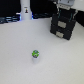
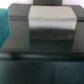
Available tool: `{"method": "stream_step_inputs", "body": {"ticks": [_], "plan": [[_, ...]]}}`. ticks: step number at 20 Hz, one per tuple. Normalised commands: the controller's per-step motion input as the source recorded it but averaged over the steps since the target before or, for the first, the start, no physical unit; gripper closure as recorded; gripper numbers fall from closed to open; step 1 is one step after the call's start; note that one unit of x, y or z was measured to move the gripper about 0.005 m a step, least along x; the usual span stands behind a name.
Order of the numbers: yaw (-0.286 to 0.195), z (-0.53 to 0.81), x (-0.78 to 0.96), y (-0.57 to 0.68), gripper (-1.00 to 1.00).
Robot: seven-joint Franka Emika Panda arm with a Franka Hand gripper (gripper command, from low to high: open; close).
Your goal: Open the kcup holder, insert the kcup into the holder, and close the kcup holder
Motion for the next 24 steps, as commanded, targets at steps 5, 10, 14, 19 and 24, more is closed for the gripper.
{"method": "stream_step_inputs", "body": {"ticks": [5, 10, 14, 19, 24], "plan": [[-0.05, -0.39, -0.35, 0.09, -1.0], [-0.018, -0.38, -0.38, 0.01, -1.0], [-0.016, -0.31, -0.32, 0.01, -1.0], [-0.009, -0.04, -0.12, 0.0, 1.0], [-0.007, -0.01, 0.09, -0.01, 1.0]]}}
